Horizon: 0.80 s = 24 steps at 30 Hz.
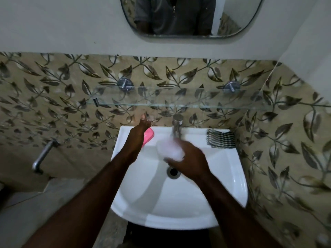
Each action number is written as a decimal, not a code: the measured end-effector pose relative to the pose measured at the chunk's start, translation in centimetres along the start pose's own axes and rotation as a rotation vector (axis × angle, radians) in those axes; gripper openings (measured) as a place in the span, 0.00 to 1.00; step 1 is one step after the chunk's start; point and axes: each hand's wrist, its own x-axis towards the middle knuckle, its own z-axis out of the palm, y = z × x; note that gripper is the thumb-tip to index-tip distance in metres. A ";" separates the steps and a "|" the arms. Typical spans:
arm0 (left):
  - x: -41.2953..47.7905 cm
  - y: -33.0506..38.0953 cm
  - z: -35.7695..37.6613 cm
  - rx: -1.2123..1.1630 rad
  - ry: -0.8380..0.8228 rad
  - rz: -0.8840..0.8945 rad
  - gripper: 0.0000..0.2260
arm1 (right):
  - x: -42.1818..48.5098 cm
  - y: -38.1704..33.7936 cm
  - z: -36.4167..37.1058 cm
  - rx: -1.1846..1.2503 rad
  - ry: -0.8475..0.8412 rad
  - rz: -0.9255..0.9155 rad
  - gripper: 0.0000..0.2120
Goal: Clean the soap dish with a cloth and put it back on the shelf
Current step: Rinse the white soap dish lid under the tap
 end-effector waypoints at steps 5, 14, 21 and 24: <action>0.3 -0.9 0.0 0.112 -0.040 0.027 0.32 | -0.6 0.4 0.8 0.104 0.101 0.102 0.31; -0.7 -0.8 1.0 0.286 -0.400 0.101 0.10 | 1.1 -0.3 1.8 0.627 0.050 0.400 0.19; 0.6 -3.5 1.6 0.245 -0.363 0.012 0.23 | 2.9 -0.4 2.1 0.733 -0.071 0.593 0.24; 1.7 -4.0 2.1 -0.055 -0.263 -0.175 0.22 | 3.5 0.2 1.6 0.720 0.028 0.636 0.22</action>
